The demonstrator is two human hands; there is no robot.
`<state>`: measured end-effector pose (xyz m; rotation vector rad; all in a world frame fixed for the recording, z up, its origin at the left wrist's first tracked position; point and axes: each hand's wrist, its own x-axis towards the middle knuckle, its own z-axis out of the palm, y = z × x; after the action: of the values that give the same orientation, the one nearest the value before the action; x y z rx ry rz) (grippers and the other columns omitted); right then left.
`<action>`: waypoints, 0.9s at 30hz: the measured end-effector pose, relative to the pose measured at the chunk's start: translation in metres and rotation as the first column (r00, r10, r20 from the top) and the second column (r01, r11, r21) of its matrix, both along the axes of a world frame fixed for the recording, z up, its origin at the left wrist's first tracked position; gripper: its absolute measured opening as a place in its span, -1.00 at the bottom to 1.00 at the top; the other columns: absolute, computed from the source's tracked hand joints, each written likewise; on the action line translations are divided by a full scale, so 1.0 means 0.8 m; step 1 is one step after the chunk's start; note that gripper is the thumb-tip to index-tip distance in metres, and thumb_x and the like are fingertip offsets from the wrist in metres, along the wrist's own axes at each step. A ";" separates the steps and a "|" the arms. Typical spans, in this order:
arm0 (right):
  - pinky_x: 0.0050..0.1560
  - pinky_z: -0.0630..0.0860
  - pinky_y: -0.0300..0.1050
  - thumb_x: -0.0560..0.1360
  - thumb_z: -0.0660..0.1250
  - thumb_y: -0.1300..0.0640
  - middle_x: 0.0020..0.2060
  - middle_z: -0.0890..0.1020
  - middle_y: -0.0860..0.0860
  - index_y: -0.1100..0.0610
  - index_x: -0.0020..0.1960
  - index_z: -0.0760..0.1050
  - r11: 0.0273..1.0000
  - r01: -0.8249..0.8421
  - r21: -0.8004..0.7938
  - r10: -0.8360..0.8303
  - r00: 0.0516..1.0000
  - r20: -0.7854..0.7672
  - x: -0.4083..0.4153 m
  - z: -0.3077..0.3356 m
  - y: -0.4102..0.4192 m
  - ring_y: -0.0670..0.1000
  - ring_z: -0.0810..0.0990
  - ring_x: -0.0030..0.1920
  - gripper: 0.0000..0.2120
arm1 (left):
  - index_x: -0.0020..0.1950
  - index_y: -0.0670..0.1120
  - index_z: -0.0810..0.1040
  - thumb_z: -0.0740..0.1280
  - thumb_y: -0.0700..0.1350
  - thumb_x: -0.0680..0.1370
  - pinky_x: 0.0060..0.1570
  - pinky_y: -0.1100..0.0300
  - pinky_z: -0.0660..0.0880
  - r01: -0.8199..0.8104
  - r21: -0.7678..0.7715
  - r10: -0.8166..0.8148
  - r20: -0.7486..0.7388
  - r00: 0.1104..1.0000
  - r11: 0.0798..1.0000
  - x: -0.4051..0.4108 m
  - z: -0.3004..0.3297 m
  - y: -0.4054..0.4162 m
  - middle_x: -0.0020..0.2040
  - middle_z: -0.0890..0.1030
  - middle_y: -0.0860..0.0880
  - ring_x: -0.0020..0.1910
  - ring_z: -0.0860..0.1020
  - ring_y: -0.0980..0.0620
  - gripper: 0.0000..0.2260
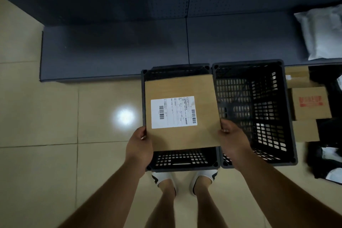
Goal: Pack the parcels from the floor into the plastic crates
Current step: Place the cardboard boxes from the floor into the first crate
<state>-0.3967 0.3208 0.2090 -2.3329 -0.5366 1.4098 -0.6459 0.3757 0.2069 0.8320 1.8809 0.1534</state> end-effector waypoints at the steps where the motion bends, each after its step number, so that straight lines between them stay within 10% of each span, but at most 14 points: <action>1: -0.04 0.59 -0.10 0.59 0.19 0.21 0.04 0.68 -0.12 -0.19 0.12 0.59 0.999 -0.032 -0.016 0.032 0.999 0.023 0.001 -0.017 0.004 -0.05 0.64 -0.04 -0.65 | 0.28 0.19 0.58 0.18 -0.05 0.67 -0.30 0.30 0.45 0.024 0.009 -0.023 -0.042 0.999 1.000 0.002 -0.018 0.000 0.06 0.62 0.24 -0.06 0.57 0.21 -0.72; 8: -0.41 0.47 -0.23 0.60 0.15 0.09 0.16 0.63 -0.05 -0.21 0.41 0.46 0.993 -0.094 -0.073 0.097 0.995 0.037 0.005 -0.120 0.025 -0.03 0.65 -0.16 -0.57 | 0.21 0.07 0.60 0.11 -0.10 0.67 -0.30 0.20 0.43 0.116 -0.016 -0.116 -0.243 0.963 0.993 0.018 -0.124 0.002 -0.06 0.65 0.07 -0.19 0.57 0.00 -0.71; 16: -0.09 0.60 -0.07 0.59 0.18 0.06 -0.06 0.65 -0.13 -0.16 0.34 0.51 0.993 -0.050 -0.111 0.047 0.998 -0.030 0.006 -0.201 0.040 -0.02 0.61 -0.15 -0.64 | 0.37 0.04 0.44 0.05 0.04 0.63 -0.30 0.13 0.55 0.097 -0.061 -0.108 -0.214 0.971 0.993 0.046 -0.210 0.014 0.11 0.64 -0.09 -0.13 0.63 -0.10 -0.64; 23: -0.31 0.44 -0.22 0.62 0.22 0.10 -0.07 0.58 -0.16 -0.08 0.44 0.42 0.993 -0.007 -0.116 -0.007 0.993 -0.116 0.009 -0.261 0.070 -0.11 0.52 -0.19 -0.61 | 0.42 -0.01 0.40 0.08 0.00 0.69 -0.37 0.19 0.35 0.094 -0.035 -0.098 -0.186 0.978 0.995 0.059 -0.267 0.047 0.13 0.57 -0.04 -0.18 0.53 0.04 -0.68; 27: -0.29 0.39 -0.21 0.61 0.24 0.08 0.03 0.57 -0.12 -0.06 0.54 0.30 0.992 -0.022 -0.122 0.005 0.991 -0.136 0.004 -0.300 0.087 -0.14 0.50 -0.14 -0.49 | 0.52 -0.14 0.32 0.08 -0.15 0.70 0.27 -0.03 0.45 0.126 -0.085 -0.145 -0.281 0.949 0.988 0.056 -0.309 0.069 0.51 0.31 -0.18 0.39 0.37 -0.17 -0.63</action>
<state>-0.3937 0.3908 -0.0309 -2.3078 -0.4385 1.6367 -0.6013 0.4310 -0.0403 0.9761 2.0772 -0.1216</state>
